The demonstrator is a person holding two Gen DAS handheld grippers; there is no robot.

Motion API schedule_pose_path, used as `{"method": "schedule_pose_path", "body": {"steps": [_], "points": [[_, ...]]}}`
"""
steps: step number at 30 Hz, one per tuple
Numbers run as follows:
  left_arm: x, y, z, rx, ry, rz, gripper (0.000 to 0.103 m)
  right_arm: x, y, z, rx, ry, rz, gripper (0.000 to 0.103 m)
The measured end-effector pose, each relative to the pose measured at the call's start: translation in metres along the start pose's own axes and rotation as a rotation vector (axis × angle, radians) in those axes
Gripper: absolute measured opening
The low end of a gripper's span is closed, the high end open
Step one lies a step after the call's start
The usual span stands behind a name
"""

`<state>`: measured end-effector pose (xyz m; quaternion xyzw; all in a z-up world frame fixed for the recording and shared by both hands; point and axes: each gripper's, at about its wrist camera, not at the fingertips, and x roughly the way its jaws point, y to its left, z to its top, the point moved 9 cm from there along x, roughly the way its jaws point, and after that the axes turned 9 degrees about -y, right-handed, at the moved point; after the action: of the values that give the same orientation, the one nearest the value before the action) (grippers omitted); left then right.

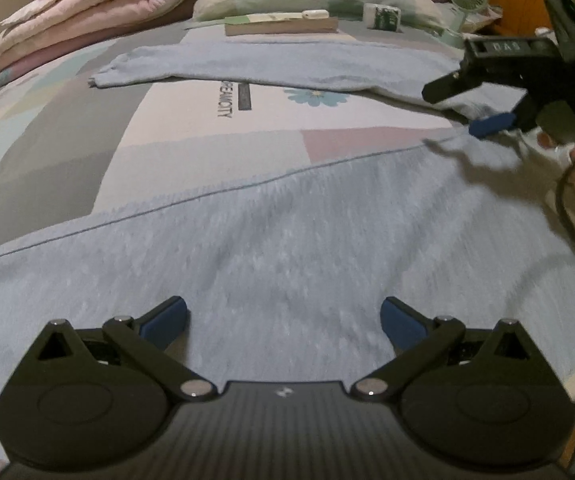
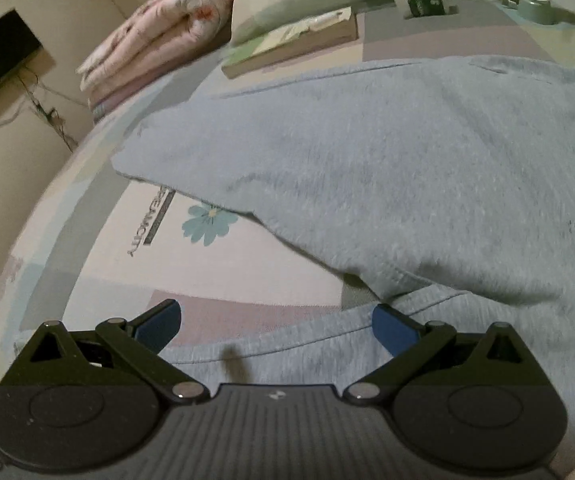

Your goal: Fold clothes

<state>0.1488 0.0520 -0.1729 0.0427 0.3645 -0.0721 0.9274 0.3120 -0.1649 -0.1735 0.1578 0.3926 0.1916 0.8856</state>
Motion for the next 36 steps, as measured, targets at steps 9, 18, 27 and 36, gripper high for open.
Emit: {"method": "schedule_pose_path", "body": {"steps": [9, 18, 27, 36], "points": [[0.003, 0.020, 0.027, 0.076, -0.089, 0.099, 0.102, -0.090, 0.050, -0.098, -0.289, 0.064, -0.019, 0.103], [-0.001, 0.054, -0.006, -0.065, -0.061, 0.065, 0.103, -0.109, 0.049, -0.176, -0.413, -0.017, -0.176, 0.103], [-0.010, 0.004, 0.041, 0.006, -0.116, 0.005, 0.102, -0.169, -0.013, -0.102, -0.275, -0.190, -0.293, 0.103], [0.016, -0.116, 0.055, 0.088, -0.096, -0.188, 0.102, -0.167, -0.174, -0.060, -0.301, -0.082, -0.500, 0.103]]}}
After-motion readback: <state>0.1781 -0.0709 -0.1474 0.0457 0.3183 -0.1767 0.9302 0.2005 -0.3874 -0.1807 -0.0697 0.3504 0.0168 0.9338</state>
